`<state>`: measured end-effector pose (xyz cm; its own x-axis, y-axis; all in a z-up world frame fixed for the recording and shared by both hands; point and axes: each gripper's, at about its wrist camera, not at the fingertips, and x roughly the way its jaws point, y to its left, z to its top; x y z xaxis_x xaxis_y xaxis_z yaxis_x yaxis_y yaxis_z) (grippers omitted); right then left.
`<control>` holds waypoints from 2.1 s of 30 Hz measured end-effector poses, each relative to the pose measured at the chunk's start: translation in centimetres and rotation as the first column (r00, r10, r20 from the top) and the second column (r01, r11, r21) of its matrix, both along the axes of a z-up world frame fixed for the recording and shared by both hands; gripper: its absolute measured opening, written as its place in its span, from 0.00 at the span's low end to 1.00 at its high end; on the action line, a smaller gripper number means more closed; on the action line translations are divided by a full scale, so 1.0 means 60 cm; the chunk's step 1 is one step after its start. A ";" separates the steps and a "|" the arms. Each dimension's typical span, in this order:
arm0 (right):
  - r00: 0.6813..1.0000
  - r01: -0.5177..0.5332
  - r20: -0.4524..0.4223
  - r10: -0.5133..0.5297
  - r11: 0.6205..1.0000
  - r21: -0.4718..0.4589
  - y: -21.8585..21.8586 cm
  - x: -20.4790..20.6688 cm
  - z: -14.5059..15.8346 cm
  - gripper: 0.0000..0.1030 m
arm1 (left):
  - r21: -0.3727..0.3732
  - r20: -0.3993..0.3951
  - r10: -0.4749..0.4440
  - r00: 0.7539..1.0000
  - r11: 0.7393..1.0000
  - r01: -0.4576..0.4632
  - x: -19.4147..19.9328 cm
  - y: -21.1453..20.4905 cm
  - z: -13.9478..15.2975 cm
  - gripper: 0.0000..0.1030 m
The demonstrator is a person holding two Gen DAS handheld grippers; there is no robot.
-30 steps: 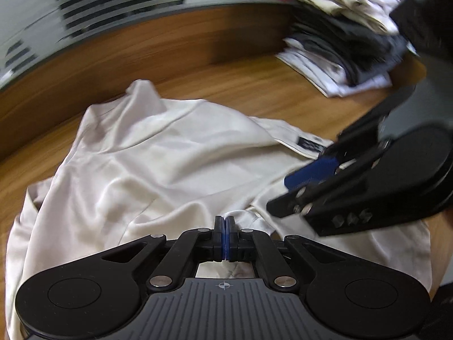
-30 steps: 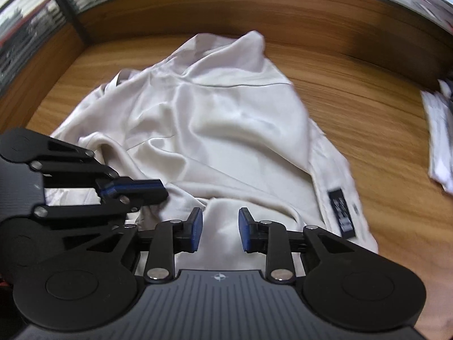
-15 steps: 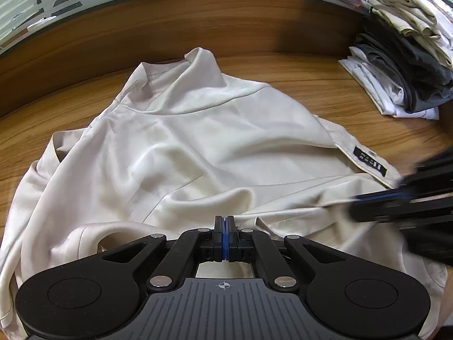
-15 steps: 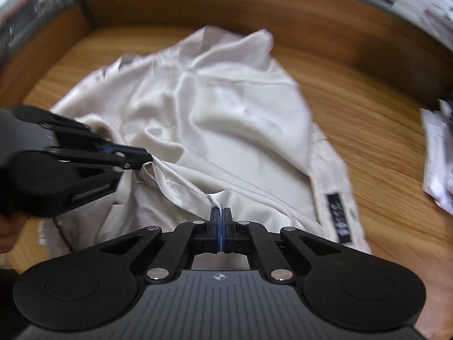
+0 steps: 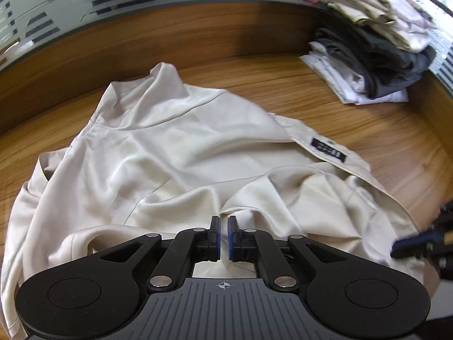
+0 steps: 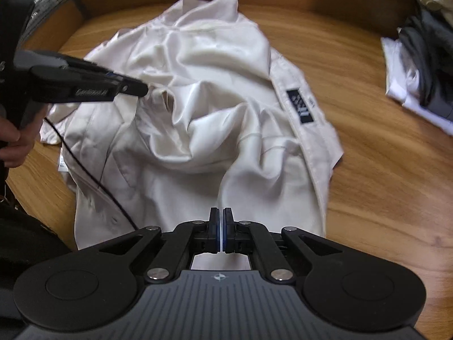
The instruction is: Fold clothes
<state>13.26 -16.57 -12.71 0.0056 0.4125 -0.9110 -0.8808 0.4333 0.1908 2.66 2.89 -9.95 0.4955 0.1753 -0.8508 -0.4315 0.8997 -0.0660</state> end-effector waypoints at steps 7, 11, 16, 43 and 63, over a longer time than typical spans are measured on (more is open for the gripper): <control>0.995 -0.074 0.070 0.068 0.994 0.080 0.061 0.019 0.046 0.18 | 0.018 -0.020 -0.081 0.996 0.996 0.082 0.009 -0.013 0.000 0.47; 0.968 -0.218 0.147 0.206 0.973 0.074 0.119 0.016 0.048 0.21 | 0.042 -0.025 -0.128 0.991 0.991 0.129 0.025 -0.017 -0.010 0.45; 0.917 -0.377 0.152 0.369 0.926 0.030 0.170 0.012 0.026 0.22 | 0.074 -0.064 -0.200 0.978 0.976 0.204 0.040 -0.022 -0.029 0.22; 0.996 -0.093 0.010 0.092 0.992 0.084 0.057 0.108 0.015 0.02 | -0.133 0.055 0.322 0.945 0.940 -0.313 -0.038 0.049 0.015 0.06; 0.909 -0.413 0.026 0.416 0.889 0.197 0.181 0.018 0.058 0.24 | -0.136 0.046 0.197 0.979 0.973 -0.189 -0.026 -0.006 -0.001 0.18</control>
<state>14.34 -5.69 -9.25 -0.2192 0.5422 -0.8112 -0.9681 -0.0174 0.2499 1.09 2.52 -9.98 0.5132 0.1620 -0.8428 -0.5877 0.7820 -0.2075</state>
